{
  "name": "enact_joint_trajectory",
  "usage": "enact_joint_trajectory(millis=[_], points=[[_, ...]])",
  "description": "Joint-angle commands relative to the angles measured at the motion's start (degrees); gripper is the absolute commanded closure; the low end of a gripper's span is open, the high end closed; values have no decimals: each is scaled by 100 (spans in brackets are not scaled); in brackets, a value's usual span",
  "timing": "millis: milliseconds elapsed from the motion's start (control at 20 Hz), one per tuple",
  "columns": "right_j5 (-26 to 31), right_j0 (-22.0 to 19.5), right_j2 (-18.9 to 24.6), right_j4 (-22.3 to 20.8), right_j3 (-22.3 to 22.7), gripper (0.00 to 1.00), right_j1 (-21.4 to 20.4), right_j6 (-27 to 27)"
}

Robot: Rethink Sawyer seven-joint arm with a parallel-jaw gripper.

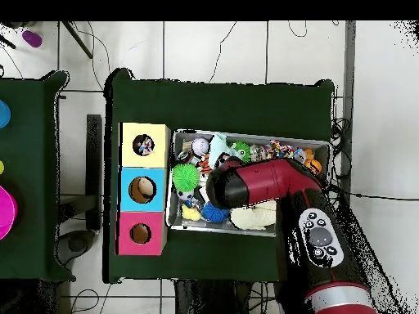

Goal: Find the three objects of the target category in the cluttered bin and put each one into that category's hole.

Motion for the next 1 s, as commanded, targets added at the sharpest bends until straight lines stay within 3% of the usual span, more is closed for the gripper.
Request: enact_joint_trajectory(millis=[50,250,500,700,850,1000], points=[[570,-106,698,-255,150,0,-10,-1669],[307,-115,667,-531,69,0,128,-1638],[-498,182,209,-1443,-368,0,547,-1183],[-853,185,108,-1883,-592,0,751,-889],[-945,43,168,-2085,-667,0,800,-916],[-919,-201,370,-2263,-697,0,790,-1317]])
